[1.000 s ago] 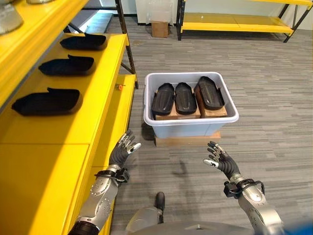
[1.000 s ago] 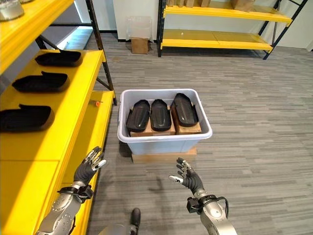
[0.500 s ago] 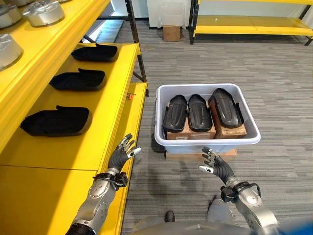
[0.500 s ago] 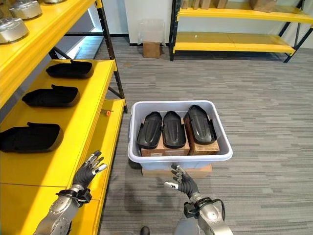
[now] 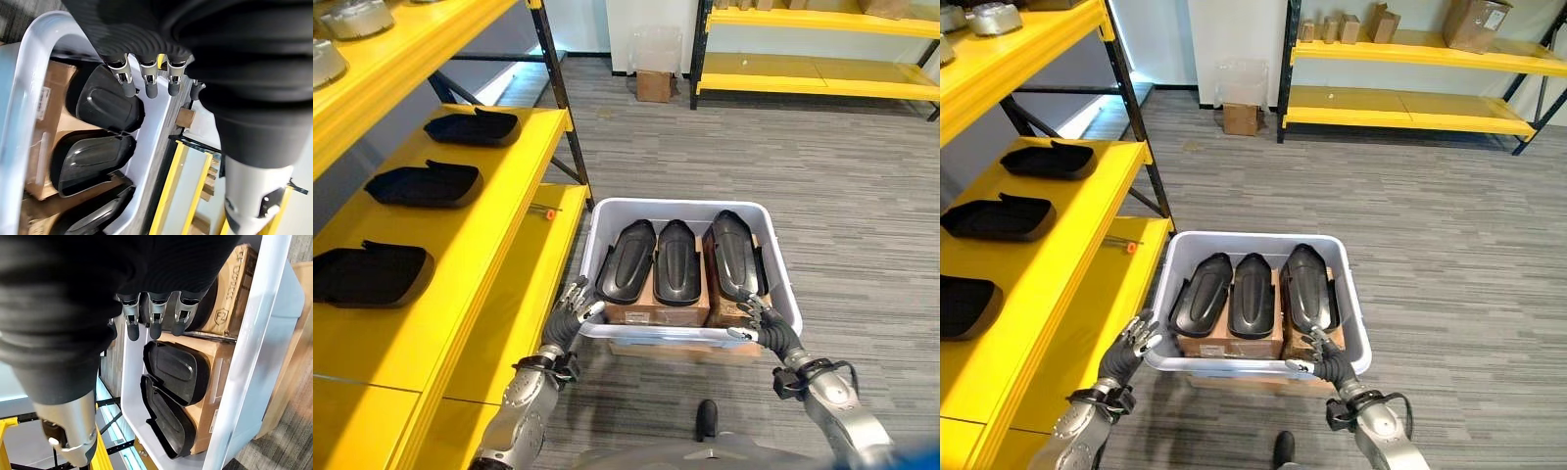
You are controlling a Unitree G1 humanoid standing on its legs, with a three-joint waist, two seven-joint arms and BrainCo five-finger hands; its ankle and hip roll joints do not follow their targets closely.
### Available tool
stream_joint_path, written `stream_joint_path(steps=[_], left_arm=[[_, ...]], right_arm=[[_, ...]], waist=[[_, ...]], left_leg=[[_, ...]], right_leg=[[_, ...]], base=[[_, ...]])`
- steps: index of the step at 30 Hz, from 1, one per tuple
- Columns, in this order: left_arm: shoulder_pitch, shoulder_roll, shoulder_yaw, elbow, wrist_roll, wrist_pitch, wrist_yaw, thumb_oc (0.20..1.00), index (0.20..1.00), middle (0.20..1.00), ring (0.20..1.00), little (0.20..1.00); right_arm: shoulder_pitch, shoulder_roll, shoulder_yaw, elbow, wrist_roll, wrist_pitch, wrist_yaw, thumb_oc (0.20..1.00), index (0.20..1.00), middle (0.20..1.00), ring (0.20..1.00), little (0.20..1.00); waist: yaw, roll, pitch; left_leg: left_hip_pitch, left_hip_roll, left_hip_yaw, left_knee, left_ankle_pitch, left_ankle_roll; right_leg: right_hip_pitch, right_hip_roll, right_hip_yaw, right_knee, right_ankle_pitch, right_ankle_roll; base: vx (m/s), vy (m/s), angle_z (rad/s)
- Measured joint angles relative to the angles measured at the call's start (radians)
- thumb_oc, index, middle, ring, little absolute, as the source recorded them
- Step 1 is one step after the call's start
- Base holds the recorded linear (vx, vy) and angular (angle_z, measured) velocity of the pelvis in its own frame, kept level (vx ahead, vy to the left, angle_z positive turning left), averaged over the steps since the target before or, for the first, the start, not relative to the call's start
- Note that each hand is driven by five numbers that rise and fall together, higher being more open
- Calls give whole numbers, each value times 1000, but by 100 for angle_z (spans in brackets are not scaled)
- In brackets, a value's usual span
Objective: Move parts from the plastic box to the shelf.
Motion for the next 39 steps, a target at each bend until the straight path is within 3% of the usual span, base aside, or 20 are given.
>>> stream_joint_path(steps=[5, 9, 11, 12, 13, 14, 15, 16, 17, 18, 19, 20, 21, 22, 23, 28, 32, 39], left_arm=[[10, -1, 6, 0, -1, 0, -1, 1000, 1000, 1000, 1000, 1000], [15, 13, 7, 0, -1, 0, -1, 1000, 1000, 1000, 1000, 1000], [-21, 26, 3, 1, -2, -1, -1, 1000, 1000, 1000, 1000, 1000], [-29, 32, 2, 7, -2, 0, -1, 1000, 1000, 1000, 1000, 1000], [-34, 30, -3, 8, -2, 0, 0, 1000, 1000, 1000, 1000, 1000], [-39, 29, -10, 9, -2, 0, 0, 1000, 1000, 1000, 1000, 1000], [-33, 11, -25, 10, -1, 3, -2, 1000, 1000, 1000, 1000, 1000], [-33, -17, -25, -14, -2, 0, -2, 1000, 1000, 1000, 1000, 1000], [-50, 9, -14, -21, -2, -6, -4, 1000, 1000, 1000, 1000, 1000], [-71, 13, -2, -6, -2, -4, 0, 1000, 1000, 1000, 1000, 1000], [-82, 37, -3, -12, -4, -11, -2, 1000, 1000, 1000, 1000, 1000], [-75, 44, -3, -18, -7, -12, -2, 1000, 1000, 1000, 1000, 1000], [-52, 35, -4, -41, -21, -15, -1, 1000, 1000, 1000, 1000, 1000], [-44, 59, -2, -49, -27, -18, -2, 1000, 1000, 1000, 1000, 1000], [-38, 74, 9, -51, -30, -20, -1, 1000, 1000, 1000, 1000, 1000], [-31, 79, 15, -60, -31, -23, 0, 1000, 1000, 1000, 1000, 1000], [-46, 79, 18, -94, -31, -30, 1, 1000, 1000, 1000, 1000, 1000], [-71, 78, 53, -121, -31, -46, 13, 1000, 1000, 1000, 1000, 1000]], right_arm=[[18, 5, -1, -23, 4, -2, -1, 1000, 1000, 1000, 1000, 1000], [16, 2, 0, -33, 4, -7, -1, 1000, 1000, 1000, 1000, 1000], [18, 5, -5, -64, 4, -11, -5, 1000, 1000, 1000, 1000, 1000], [8, 16, -9, -66, 4, -20, -11, 1000, 1000, 1000, 1000, 1000], [7, 13, -9, -65, 4, -24, -19, 1000, 1000, 1000, 1000, 1000], [2, 9, -17, -65, 4, -26, -20, 1000, 1000, 1000, 1000, 1000], [-16, 0, -70, -68, 4, -41, -27, 1000, 1000, 1000, 1000, 1000], [-3, -58, -87, -88, 4, -44, -30, 1000, 1000, 1000, 1000, 1000], [1, -42, -77, -77, 3, -37, -34, 1000, 1000, 1000, 1000, 1000], [17, -25, -55, -76, 3, -30, -37, 1000, 1000, 1000, 1000, 1000], [16, 4, -40, -87, 3, -30, -36, 1000, 1000, 1000, 1000, 1000], [12, 3, -36, -111, 3, -33, -34, 1000, 1000, 1000, 1000, 1000], [7, -24, -34, -141, 2, -47, -28, 1000, 1000, 1000, 1000, 1000], [6, -3, -25, -140, 2, -49, -30, 1000, 1000, 1000, 1000, 1000], [16, 0, -8, -143, 2, -50, -28, 1000, 1000, 1000, 1000, 1000], [-16, 5, 1, -149, -5, -54, -32, 1000, 1000, 1000, 1000, 1000], [-17, -22, -47, -268, -39, -73, -49, 1000, 1000, 1000, 1000, 1000], [-23, -38, -167, -400, -65, -119, -83, 1000, 1000, 1000, 1000, 1000]], waist=[[3, 9, 36], [22, -28, 74], [15, -86, 127], [-1, -90, 131], [-1, -99, 133], [5, -103, 139], [-9, -17, 139], [-11, 80, 131], [-8, 47, 135], [-15, 11, 129], [-14, -26, 110], [3, -21, 109], [2, 45, 102], [-8, 14, 101], [-1, -24, 88], [1, -35, 98], [-7, -45, 133], [-30, -57, 185]], left_leg=[[-24, 1, -9, 21, 0, 1], [-120, -34, -44, 213, 0, 7], [-258, -67, -110, 405, 16, 1], [-288, -20, -94, 331, 0, -1], [-278, 40, -17, 197, 16, -10], [-276, 56, 4, 139, 26, -19], [-258, 84, 8, 132, 7, 13], [-231, 139, 1, 60, -27, 52], [-224, 119, 18, 76, 45, -55], [-226, 90, 31, 78, 32, -30], [-230, 23, 54, 115, 31, -7], [-225, 5, 70, 121, 18, 35], [-199, 49, 84, 63, 16, 33], [-179, 16, 92, 48, 38, 0], [-158, -19, 99, 31, 55, -16], [-156, -43, 116, 17, 54, -16], [-158, -52, 134, 3, 54, -16], [-191, -48, 160, 1, 58, -18]], right_leg=[[-12, 1, -7, 1, 2, 2], [-18, -4, 18, -3, 0, -1], [-19, -44, 29, -4, -11, 2], [-19, -47, 28, -4, -17, 0], [-33, -50, 26, -4, -22, 1], [-53, -59, 40, -3, -25, 17], [-75, -33, 67, 41, -75, 81], [-138, 15, 67, 196, -112, 41], [-172, -27, 84, 299, -126, 34], [-175, -61, 74, 301, -150, 42], [-183, -110, 86, 245, -143, 64], [-172, -117, 92, 220, -142, 70], [-192, -85, 96, 279, -154, 44], [-172, -121, 123, 334, -154, 42], [-120, -155, 127, 265, -172, 103], [-43, -167, 123, 89, -74, 117], [-30, -173, 127, 25, -44, 128], [-84, -166, 154, 20, -24, 127]], base=[[2, -112, 10], [-33, -24, -5], [84, 167, 19], [77, 204, 33], [105, 258, -1], [139, 328, -82], [134, 264, -103], [124, 204, -85], [112, 202, -11], [93, 185, 10], [51, 159, -5], [22, 96, -45], [11, 115, -27], [8, 96, 0], [15, 112, 16], [-2, 31, 0], [-34, 8, -8], [-39, -7, -13]])
